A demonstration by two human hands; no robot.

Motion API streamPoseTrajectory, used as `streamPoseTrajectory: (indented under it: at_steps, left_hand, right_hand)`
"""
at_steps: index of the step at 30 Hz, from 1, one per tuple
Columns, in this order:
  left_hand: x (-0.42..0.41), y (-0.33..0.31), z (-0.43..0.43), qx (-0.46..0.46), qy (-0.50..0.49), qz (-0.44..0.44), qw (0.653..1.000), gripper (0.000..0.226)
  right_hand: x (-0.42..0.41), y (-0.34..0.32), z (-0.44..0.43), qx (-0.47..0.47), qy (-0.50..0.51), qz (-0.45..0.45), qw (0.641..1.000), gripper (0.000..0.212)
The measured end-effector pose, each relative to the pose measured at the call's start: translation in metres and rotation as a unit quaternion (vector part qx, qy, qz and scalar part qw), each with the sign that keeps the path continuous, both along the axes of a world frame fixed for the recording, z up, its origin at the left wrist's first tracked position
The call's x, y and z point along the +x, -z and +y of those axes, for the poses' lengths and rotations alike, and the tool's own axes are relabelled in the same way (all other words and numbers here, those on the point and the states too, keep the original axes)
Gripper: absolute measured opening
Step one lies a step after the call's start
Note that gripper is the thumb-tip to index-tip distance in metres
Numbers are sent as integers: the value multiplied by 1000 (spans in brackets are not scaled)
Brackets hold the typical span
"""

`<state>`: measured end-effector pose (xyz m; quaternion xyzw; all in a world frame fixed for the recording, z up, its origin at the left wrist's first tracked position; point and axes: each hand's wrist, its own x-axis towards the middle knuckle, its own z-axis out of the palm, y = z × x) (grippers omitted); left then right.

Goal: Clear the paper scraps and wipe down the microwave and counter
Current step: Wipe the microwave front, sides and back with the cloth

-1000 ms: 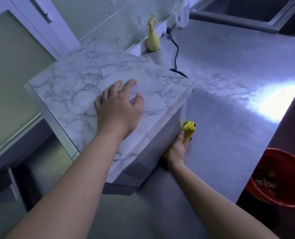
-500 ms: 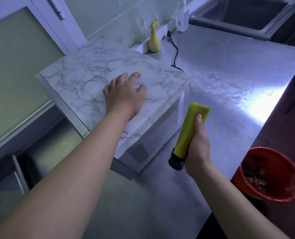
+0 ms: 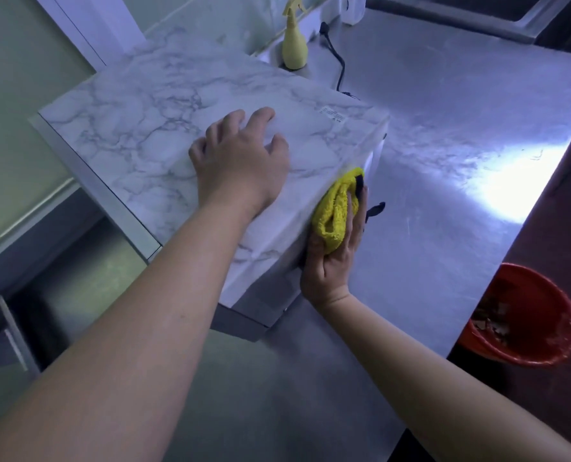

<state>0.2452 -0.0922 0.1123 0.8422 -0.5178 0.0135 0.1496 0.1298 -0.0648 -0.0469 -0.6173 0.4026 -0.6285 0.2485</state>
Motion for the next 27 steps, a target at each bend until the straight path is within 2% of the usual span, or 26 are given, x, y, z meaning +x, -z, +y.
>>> streamPoseTrajectory:
  at_steps: [4, 9, 11, 14, 16, 18, 19, 20, 22, 24, 27]
  left_hand:
    - [-1, 0, -1, 1, -7, -3, 1000, 45]
    - [-1, -1, -1, 8, -6, -3, 1000, 44]
    - [0, -2, 0, 10, -5, -1, 1000, 44]
    - [-1, -5, 0, 13, -5, 3, 1000, 45]
    - [-3, -6, 1, 15, -7, 6, 1000, 45]
    - [-4, -7, 2, 16, -10, 6, 1000, 45]
    - [-4, -8, 2, 15, -11, 5, 1000, 45]
    - [-5, -8, 3, 13, -11, 4, 1000, 46]
    - [-4, -8, 3, 12, -12, 3, 1000, 46]
    - [-4, -8, 2, 14, -11, 2, 1000, 46]
    - [-3, -6, 2, 10, -9, -2, 1000, 46]
  right_hand:
    - [3, 17, 3, 115, -10, -66, 991, 67]
    - [10, 26, 2, 275, 16, -185, 943, 64]
    - [12, 28, 1, 367, 18, -230, 901, 60]
    - [1, 28, -5, 515, -17, -301, 802, 52]
    - [-17, 17, -14, 562, -54, -344, 751, 52]
    - [-34, -3, -12, 565, -83, -372, 732, 57]
    - [-39, -15, -7, 548, -86, -371, 745, 60]
    - [-43, -29, 2, 519, -87, -356, 772, 62]
    - [-44, -58, 27, 416, -96, -312, 848, 67]
    - [-33, -79, 54, 296, -133, -267, 908, 67]
    - [2, -89, 81, 210, -124, -167, 955, 57]
